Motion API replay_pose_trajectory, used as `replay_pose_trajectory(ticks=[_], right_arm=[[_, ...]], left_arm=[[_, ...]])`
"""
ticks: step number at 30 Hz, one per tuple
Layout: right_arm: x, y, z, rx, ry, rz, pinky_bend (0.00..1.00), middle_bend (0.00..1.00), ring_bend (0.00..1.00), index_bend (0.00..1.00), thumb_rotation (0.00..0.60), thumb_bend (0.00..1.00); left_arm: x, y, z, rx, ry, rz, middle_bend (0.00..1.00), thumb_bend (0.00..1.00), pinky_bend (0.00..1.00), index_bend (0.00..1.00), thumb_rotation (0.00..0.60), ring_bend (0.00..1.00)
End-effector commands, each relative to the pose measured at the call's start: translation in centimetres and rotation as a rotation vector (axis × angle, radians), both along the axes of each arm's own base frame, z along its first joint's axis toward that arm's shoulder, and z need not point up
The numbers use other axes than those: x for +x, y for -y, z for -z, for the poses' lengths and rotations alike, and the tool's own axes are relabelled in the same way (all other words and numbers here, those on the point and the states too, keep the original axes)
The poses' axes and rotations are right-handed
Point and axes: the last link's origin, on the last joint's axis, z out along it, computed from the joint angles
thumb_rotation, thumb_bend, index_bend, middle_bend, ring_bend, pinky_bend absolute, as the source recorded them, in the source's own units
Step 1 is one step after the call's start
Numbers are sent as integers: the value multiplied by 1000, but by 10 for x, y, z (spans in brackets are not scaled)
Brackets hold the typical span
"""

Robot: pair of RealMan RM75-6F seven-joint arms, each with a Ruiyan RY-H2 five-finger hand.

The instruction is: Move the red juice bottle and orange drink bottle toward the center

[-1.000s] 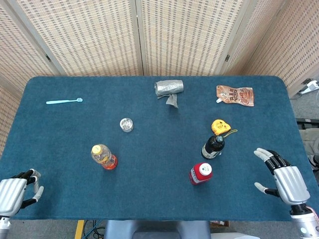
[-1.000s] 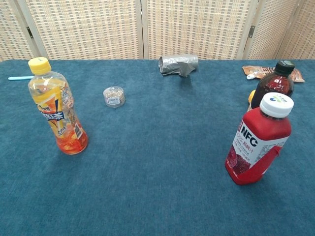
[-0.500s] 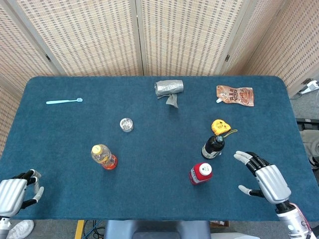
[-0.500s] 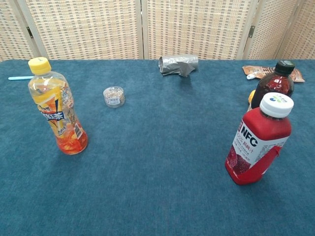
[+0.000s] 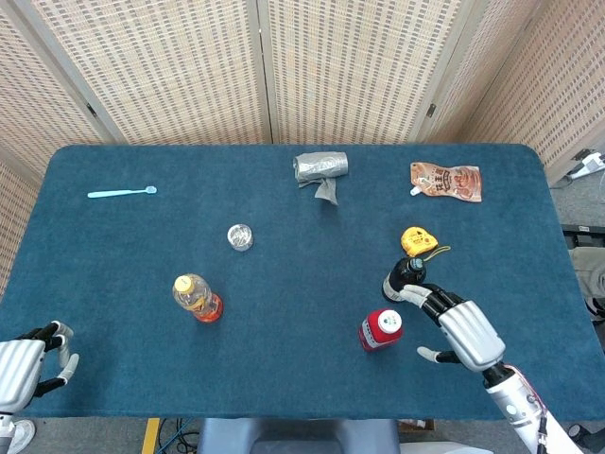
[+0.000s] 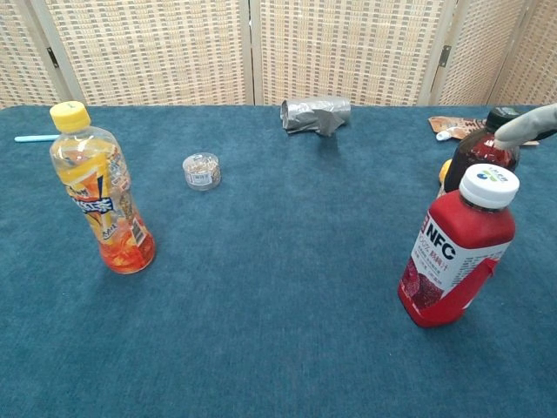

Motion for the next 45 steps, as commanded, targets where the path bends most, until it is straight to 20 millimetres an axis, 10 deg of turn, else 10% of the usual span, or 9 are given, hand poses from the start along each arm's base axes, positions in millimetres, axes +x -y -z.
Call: replay_pose_trajectory(ticks=[1,19,30,45], right_arm=[[7,6,8,26,-4,-10,396,206,161,213,600,10],[27,30,40,138,-8,-29,403,267,211,213,600,11],[28,34,42,93,10,-29,679,535,504,328,600,94],[69,53,37,48,53,-117,713,575,551,382,600,105]], left_arm=[[0,0,-1,2,2,-1,404,355,565,502,600,444],[0,1,-4,11,7,-5,404,355,565,501,600,444],[0,1,-5,12,7,-5,404,355,565,501,600,444],[-1,0,-6,14,-2,-10,404,354,565,499,600,444]])
